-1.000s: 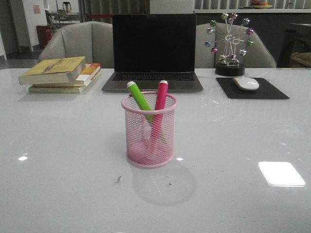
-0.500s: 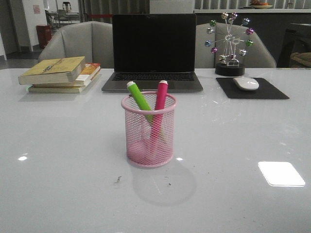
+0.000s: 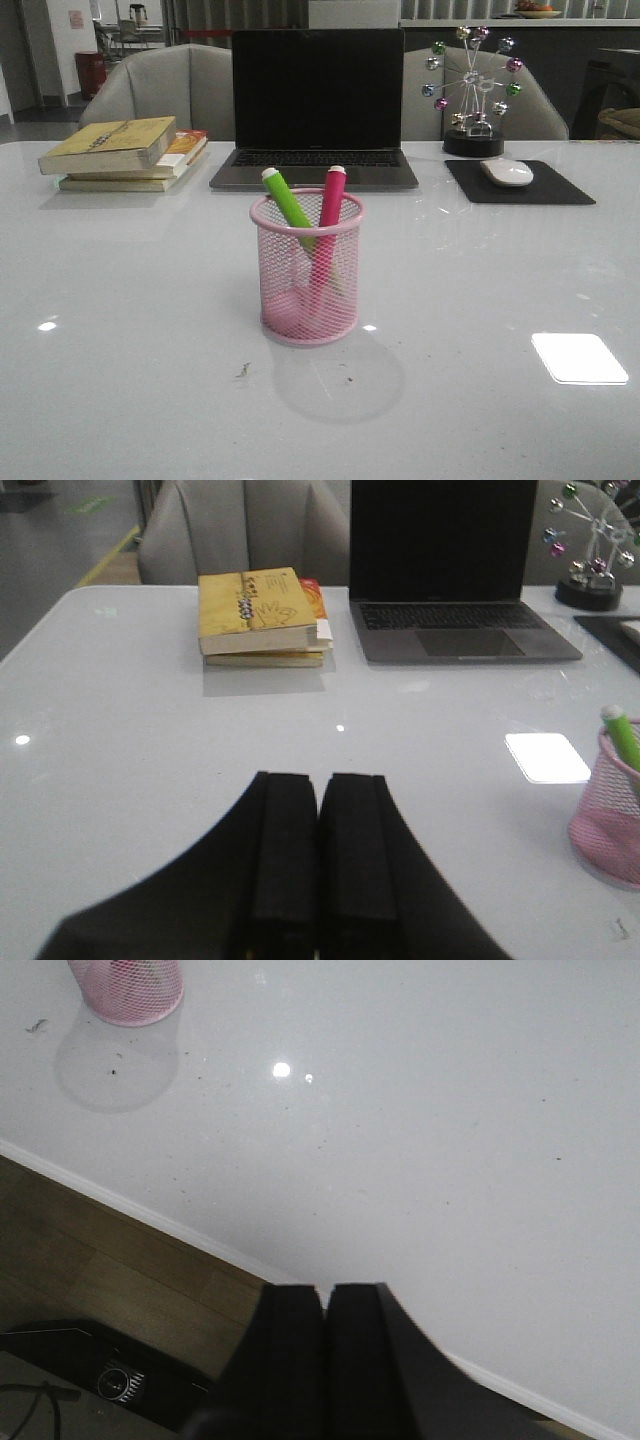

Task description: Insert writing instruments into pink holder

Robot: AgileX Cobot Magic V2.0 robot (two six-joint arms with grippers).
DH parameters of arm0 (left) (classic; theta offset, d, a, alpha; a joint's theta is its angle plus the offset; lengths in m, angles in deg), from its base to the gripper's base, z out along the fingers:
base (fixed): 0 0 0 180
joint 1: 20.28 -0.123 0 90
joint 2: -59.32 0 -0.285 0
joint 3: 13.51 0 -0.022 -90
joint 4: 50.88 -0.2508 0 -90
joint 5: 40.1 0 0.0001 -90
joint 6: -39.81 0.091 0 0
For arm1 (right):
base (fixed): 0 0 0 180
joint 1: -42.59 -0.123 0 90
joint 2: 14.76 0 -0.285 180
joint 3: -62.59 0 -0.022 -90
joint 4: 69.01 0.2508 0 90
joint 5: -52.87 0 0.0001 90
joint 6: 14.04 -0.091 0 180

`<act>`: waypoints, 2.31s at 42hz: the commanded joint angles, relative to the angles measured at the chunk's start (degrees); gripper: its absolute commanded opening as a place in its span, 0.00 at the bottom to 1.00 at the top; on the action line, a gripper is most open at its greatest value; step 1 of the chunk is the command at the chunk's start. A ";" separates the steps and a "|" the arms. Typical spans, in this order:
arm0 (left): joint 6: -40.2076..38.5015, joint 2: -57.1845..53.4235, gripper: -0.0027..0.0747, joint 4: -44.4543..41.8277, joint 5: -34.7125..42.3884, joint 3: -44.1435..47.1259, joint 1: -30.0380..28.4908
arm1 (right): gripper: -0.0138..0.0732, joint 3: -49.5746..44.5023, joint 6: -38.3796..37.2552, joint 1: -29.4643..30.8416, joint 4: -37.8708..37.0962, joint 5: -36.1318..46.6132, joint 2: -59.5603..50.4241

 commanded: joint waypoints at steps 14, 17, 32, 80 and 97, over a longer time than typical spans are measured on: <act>-0.12 -10.85 0.15 1.88 23.19 15.76 -5.43 | 0.22 1.55 -0.03 0.31 -1.35 2.78 0.26; -0.12 -10.85 0.15 1.25 22.25 15.61 -5.19 | 0.22 1.55 -0.03 0.31 -1.35 2.84 0.26; -0.12 -10.74 0.15 0.42 23.28 15.72 -3.06 | 0.22 1.55 -0.03 0.31 -1.35 2.79 0.26; -0.12 -10.74 0.15 0.42 23.28 15.72 -3.06 | 0.22 -22.53 5.49 19.88 3.01 39.99 -20.37; -0.12 -10.74 0.15 0.42 23.28 15.72 -3.06 | 0.22 -42.56 5.25 28.27 6.65 66.20 -29.54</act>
